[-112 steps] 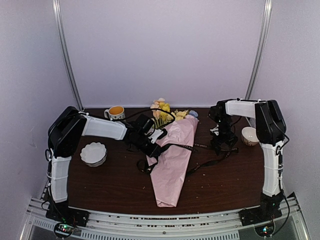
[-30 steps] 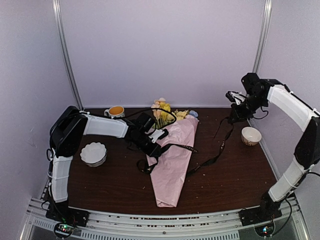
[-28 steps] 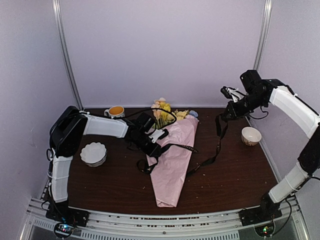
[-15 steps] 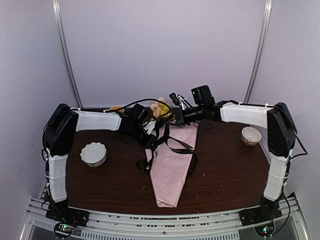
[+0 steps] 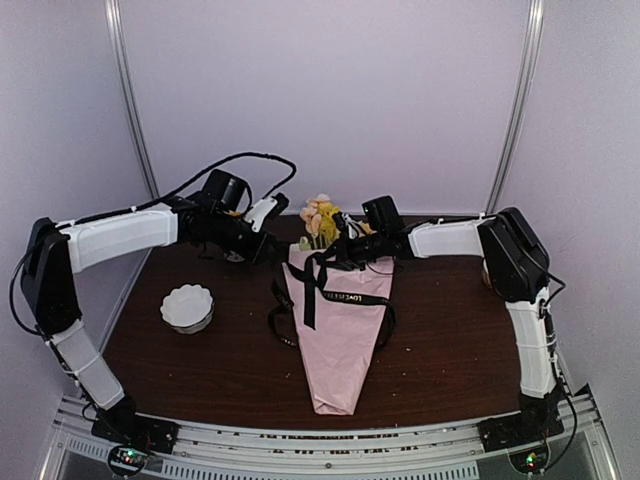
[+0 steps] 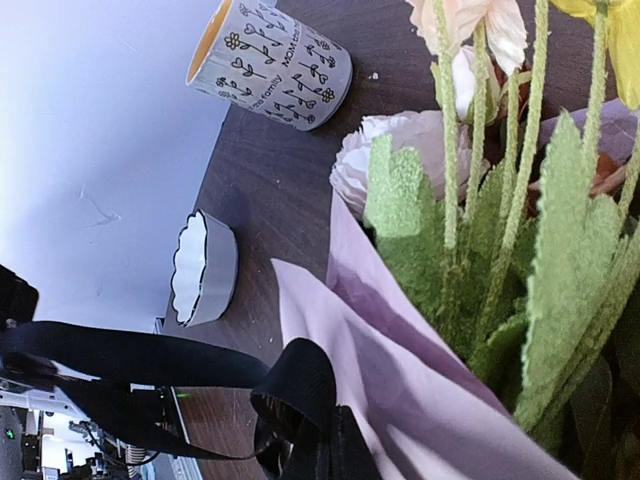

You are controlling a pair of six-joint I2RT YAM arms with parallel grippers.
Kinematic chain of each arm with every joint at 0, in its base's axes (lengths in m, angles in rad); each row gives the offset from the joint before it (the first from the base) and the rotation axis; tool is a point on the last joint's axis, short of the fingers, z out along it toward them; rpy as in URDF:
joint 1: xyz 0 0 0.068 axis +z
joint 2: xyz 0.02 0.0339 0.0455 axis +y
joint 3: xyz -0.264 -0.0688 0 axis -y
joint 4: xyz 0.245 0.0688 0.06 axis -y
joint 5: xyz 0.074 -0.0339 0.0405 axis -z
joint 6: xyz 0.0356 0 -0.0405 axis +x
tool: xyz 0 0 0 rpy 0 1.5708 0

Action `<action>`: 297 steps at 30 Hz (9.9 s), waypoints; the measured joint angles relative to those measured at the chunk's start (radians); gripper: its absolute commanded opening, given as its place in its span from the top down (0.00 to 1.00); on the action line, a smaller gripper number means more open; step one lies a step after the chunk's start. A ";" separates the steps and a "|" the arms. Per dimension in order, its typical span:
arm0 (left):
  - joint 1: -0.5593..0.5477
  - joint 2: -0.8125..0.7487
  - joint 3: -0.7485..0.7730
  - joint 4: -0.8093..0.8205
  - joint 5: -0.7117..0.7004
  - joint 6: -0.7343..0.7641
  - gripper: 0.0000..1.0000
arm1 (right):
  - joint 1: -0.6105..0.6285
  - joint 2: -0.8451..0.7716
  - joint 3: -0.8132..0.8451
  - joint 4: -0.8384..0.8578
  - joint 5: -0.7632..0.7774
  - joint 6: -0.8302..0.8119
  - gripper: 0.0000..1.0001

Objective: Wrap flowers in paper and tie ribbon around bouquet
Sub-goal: Place the right side of the ribbon on the folded bouquet, then pass from the left arm to the right, then pick up the folded bouquet from the right side of the ribbon, then cross the ribbon over the folded bouquet.

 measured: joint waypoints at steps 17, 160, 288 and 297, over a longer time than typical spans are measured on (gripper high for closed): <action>-0.113 -0.164 -0.045 0.156 0.256 0.154 1.00 | 0.036 0.049 0.031 0.052 0.010 0.086 0.60; -0.059 -0.097 0.092 0.077 -0.006 0.214 1.00 | 0.076 -0.234 -0.281 -0.388 -0.190 -0.482 0.78; -0.315 0.299 0.143 -0.110 -0.025 0.596 0.42 | 0.064 -0.211 -0.319 -0.376 0.036 -0.232 1.00; -0.336 0.373 0.154 -0.046 -0.046 0.596 0.51 | 0.064 -0.211 -0.327 -0.374 0.033 -0.229 1.00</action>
